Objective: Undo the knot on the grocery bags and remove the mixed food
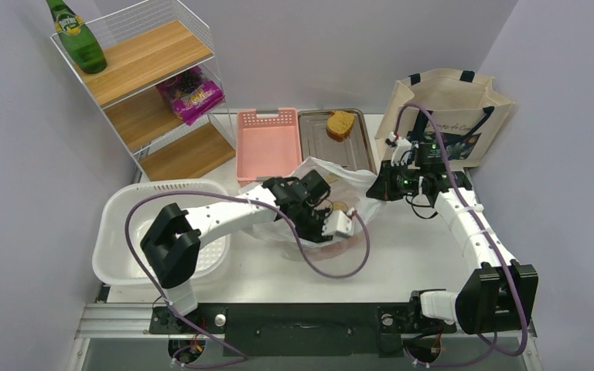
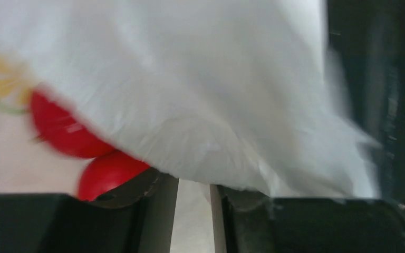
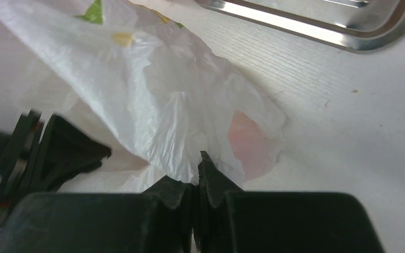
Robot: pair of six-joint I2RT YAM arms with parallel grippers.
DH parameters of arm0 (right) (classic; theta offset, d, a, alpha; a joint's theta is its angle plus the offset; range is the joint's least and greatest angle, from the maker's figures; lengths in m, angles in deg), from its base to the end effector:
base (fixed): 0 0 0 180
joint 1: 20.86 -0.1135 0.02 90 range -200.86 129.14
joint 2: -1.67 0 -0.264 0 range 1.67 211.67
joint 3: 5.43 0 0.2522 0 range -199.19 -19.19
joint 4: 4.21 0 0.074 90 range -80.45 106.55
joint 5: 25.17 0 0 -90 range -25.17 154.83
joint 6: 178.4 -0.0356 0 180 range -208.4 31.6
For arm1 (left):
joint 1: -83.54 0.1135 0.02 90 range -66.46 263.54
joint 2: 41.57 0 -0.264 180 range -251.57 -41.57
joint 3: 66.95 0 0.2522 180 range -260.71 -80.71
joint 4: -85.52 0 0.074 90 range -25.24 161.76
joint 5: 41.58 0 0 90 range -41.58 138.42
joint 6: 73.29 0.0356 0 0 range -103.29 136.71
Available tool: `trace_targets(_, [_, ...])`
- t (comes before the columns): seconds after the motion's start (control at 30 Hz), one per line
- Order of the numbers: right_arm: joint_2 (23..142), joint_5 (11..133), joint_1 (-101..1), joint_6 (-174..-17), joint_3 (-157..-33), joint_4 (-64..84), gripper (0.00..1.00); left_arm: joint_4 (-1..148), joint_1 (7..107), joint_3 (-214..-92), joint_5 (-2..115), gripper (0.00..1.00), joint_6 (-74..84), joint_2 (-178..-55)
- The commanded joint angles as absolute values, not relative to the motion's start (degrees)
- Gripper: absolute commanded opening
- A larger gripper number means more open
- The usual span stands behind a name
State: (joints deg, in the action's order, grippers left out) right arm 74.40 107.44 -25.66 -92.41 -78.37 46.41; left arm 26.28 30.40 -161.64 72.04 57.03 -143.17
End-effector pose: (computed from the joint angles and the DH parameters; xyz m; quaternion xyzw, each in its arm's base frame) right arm 0.2548 0.0456 0.2893 -0.1291 0.8757 0.3651 0.2883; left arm 0.2085 -0.3018 0.2443 0.7263 0.6257 -0.2216 0.1786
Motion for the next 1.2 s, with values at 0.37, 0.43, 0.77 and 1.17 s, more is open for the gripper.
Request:
trace_targets(0.37, [77.10, 87.20, -35.08, -78.72, -76.06, 54.38, 0.00, 51.06, 24.67, -140.22, 54.58, 0.48, 54.49, -142.85])
trace_targets(0.43, [78.72, 85.60, -35.39, -78.35, -76.15, 53.23, 0.00, 54.01, 26.44, -143.63, 52.41, 0.46, 53.60, -144.74])
trace_targets(0.77, [82.32, 85.45, -34.57, -70.36, -82.83, 54.69, 0.00, 48.43, 29.83, -144.00, 70.27, 0.54, 66.91, -134.55])
trace_targets(1.17, [73.01, 89.98, -37.92, -78.68, -75.08, 49.11, 0.00, 50.02, 37.65, -147.18, 80.35, 0.56, 58.00, -128.25])
